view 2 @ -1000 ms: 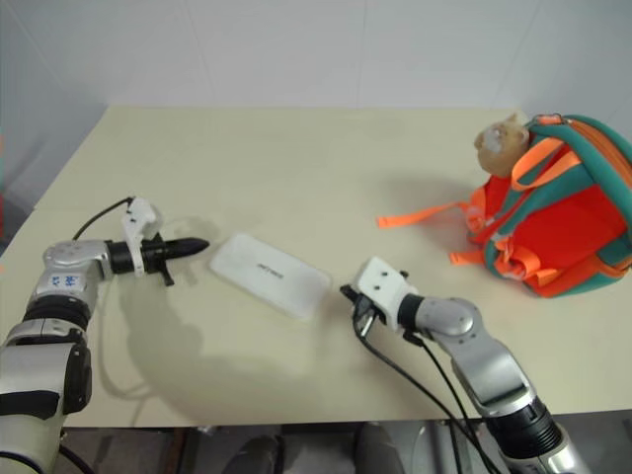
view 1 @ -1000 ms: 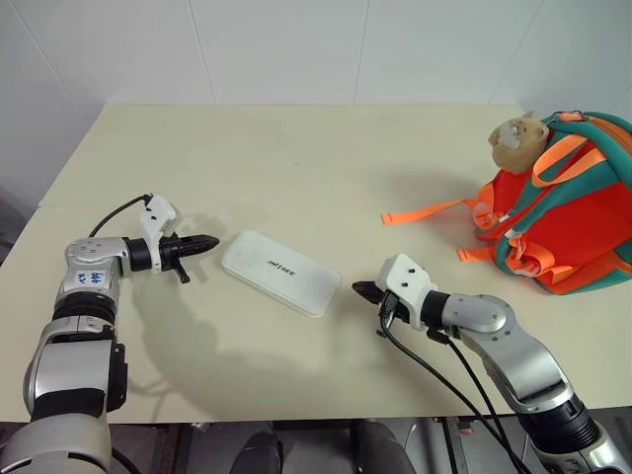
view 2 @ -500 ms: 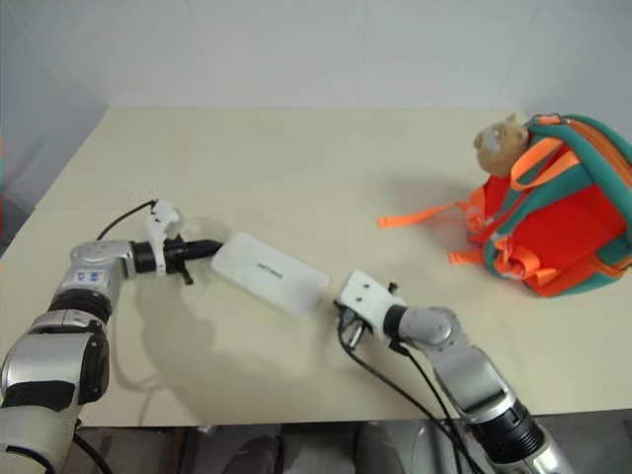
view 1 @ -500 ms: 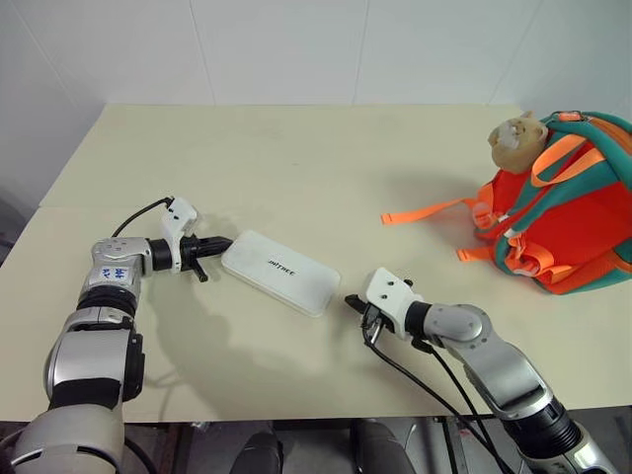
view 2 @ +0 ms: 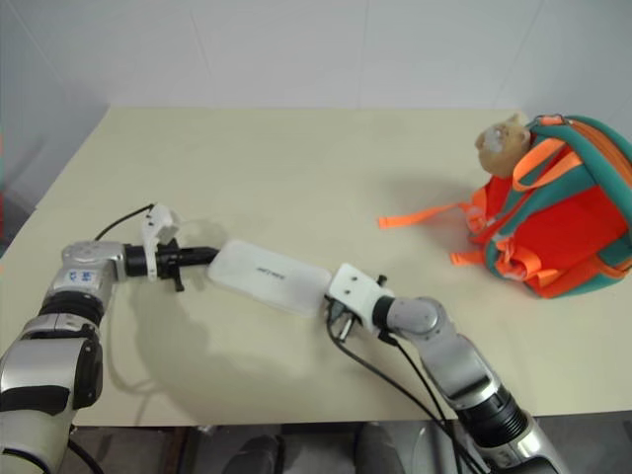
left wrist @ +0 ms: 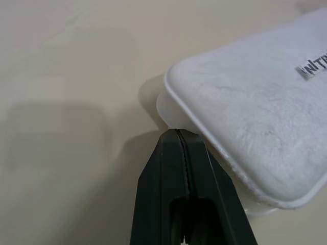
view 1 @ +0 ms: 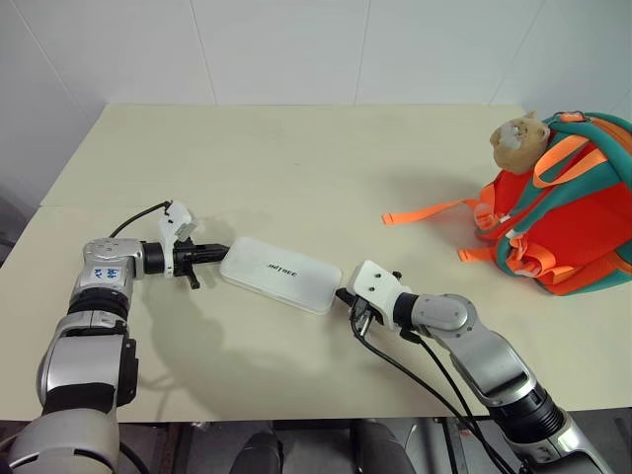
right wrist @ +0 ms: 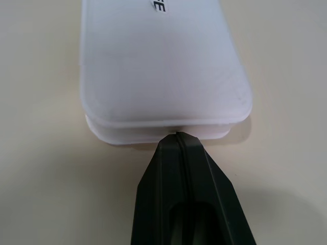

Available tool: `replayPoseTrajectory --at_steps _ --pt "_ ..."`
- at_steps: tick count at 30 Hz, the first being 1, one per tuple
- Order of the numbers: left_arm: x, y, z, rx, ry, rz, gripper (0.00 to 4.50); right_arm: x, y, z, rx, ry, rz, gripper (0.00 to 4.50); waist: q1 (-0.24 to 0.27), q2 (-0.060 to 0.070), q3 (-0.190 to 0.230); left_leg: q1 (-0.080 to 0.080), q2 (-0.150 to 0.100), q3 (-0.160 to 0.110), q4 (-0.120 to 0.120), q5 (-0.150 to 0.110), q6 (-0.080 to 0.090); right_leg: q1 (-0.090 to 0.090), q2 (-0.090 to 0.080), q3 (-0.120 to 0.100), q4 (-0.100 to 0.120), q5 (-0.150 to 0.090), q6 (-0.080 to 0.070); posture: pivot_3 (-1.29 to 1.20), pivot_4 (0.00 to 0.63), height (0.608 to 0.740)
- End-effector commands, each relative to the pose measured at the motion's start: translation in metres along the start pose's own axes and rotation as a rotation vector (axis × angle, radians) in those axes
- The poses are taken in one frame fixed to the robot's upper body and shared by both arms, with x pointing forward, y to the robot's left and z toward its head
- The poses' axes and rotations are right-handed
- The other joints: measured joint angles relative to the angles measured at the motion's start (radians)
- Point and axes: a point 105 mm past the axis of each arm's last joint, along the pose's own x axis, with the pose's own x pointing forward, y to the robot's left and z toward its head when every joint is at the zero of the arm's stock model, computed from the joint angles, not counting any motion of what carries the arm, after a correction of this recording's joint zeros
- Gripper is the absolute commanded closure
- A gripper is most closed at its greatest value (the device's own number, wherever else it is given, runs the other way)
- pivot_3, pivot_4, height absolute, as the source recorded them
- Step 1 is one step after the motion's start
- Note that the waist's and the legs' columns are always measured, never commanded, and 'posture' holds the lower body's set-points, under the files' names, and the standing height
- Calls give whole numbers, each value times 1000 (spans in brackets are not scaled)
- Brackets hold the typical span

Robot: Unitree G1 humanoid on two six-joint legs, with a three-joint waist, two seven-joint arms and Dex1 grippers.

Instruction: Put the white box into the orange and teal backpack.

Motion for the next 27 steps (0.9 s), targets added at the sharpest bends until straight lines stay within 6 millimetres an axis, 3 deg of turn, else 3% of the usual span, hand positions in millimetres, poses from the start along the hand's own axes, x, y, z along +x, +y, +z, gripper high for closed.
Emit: replayPoseTrajectory --at_steps 1,14,27 --pt "7 -14 6 31 -12 -107 4500 0 0 24 -54 -94 16 4380 0 0 0 0 0 0 0 0 0 0 0 0 0 0 0 0 150 740" --pt "7 -50 10 47 0 -233 4500 -13 -5 11 -80 -64 56 4380 1 0 0 0 0 0 0 0 0 0 0 0 1 0 0 0 150 740" --pt "8 -91 3 0 28 -324 4500 -30 7 11 -84 -78 159 4380 1 0 0 1 0 0 0 0 0 0 0 0 0 0 0 0 150 740"
